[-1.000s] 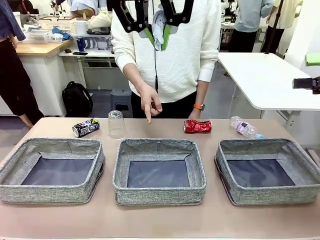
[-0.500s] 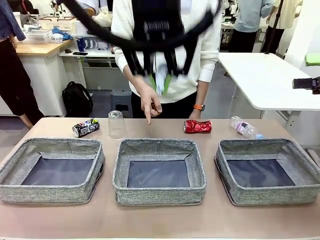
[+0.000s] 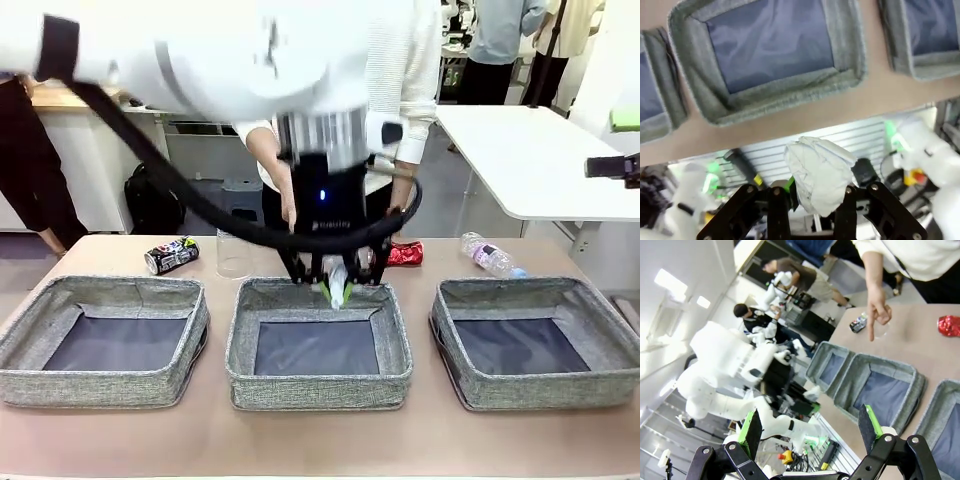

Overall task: Sort the waste into the appropriate baskets.
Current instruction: Place the picked waste into the Fabric basket indicated by the person.

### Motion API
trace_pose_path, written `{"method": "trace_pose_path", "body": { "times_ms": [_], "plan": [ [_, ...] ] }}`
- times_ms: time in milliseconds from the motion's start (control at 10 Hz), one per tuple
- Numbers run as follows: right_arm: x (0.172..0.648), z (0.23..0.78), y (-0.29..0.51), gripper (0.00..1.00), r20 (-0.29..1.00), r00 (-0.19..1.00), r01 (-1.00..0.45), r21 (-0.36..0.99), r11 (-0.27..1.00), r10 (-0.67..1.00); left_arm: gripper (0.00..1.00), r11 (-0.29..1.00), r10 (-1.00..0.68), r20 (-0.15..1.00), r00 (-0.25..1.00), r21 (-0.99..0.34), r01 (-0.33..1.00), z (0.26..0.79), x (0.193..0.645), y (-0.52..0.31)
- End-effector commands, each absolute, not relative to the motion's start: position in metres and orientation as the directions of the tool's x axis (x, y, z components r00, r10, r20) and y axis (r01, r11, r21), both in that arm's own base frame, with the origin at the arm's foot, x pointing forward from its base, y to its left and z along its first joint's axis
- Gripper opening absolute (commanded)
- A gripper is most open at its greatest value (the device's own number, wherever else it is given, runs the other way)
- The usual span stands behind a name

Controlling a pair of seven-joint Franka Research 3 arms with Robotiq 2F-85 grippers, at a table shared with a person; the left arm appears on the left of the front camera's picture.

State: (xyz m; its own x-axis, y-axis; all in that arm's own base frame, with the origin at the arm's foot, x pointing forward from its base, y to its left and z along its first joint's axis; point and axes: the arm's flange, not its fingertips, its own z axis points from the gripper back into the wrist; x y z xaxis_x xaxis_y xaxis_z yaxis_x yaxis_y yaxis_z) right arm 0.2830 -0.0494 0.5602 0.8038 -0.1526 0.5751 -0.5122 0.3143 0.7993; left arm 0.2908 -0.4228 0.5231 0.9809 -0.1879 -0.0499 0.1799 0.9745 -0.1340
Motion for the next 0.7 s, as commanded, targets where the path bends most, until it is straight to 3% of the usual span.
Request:
{"method": "trace_pose_path", "body": {
  "times_ms": [0,600],
  "plan": [
    [0.286,0.561,-0.048,1.0,0.599,0.784,-0.541,0.788,0.296,-0.161,0.09,0.984,-0.084,-0.015,0.996,-0.161,0.081,0.491,0.296,-0.418],
    [0.286,0.561,-0.048,1.0,0.599,0.784,-0.541,0.788,0.296,-0.161,0.09,0.995,0.022,0.028,0.999,-0.097,-0.019,0.468,0.312,-0.413]
  ]
}}
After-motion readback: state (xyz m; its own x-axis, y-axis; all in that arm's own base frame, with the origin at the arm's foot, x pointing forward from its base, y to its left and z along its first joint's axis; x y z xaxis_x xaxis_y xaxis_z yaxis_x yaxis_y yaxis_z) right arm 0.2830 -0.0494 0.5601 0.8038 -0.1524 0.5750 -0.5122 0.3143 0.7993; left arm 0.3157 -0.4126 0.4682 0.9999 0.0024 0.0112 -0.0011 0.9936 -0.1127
